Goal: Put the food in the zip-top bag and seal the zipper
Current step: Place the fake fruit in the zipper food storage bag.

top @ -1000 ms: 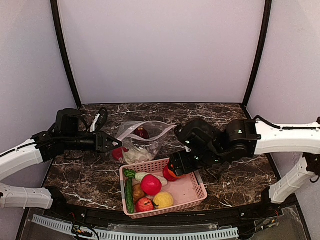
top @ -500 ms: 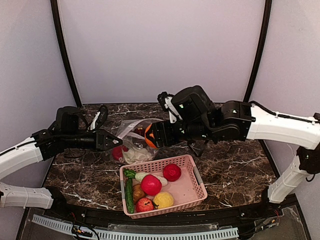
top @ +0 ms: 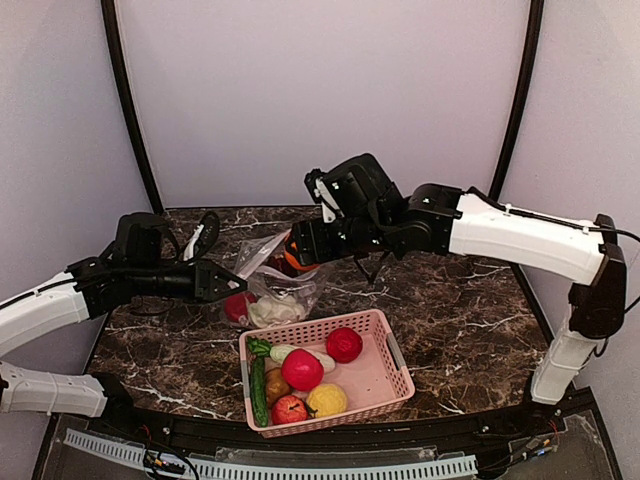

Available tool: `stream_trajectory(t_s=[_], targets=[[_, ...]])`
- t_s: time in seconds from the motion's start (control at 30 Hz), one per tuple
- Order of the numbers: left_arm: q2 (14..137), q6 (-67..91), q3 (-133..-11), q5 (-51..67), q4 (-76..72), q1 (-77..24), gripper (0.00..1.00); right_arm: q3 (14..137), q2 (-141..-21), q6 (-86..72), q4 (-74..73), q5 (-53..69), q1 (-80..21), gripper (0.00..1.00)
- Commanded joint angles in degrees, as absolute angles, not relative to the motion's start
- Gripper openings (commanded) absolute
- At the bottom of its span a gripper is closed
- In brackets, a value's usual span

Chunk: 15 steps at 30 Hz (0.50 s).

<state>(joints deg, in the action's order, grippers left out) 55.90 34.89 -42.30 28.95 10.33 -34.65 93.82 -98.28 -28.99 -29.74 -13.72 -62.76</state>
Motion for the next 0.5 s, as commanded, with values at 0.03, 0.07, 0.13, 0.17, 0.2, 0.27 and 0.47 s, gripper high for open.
stream_trajectory(t_s=[0.03, 0.07, 0.13, 0.17, 0.2, 0.27, 0.47], targets=[[56.27, 33.87, -44.73, 30.36, 11.41, -34.45, 0.01, 98.80, -101.81, -25.68, -27.94, -14.99, -61.92, 0.73], [56.35, 33.73, -45.02, 30.51, 11.55, -34.45, 0.01, 99.53, -102.61, -25.28, -27.95, -15.13, -61.96, 0.73], [56.66, 33.74, -45.42, 30.88, 11.47, -34.45, 0.01, 100.57, -104.18, -24.62, -27.95, -15.52, -61.89, 0.73], [56.79, 33.79, -45.56, 31.00, 11.41, -34.45, 0.01, 100.93, -104.88, -24.47, -28.04, -15.78, -61.83, 0.73], [56.87, 33.94, -45.78, 31.19, 11.09, -34.45, 0.01, 101.19, -105.50, -24.30, -28.16, -16.07, -61.73, 0.74], [56.80, 34.29, -45.98, 31.38, 10.43, -34.50, 0.01, 101.34, -106.62, -24.33, -28.64, -17.07, -61.70, 0.74], [56.44, 34.88, -46.40, 31.80, 9.59, -34.48, 0.01, 100.27, -108.11, -26.45, -29.90, -17.60, -60.61, 0.77]])
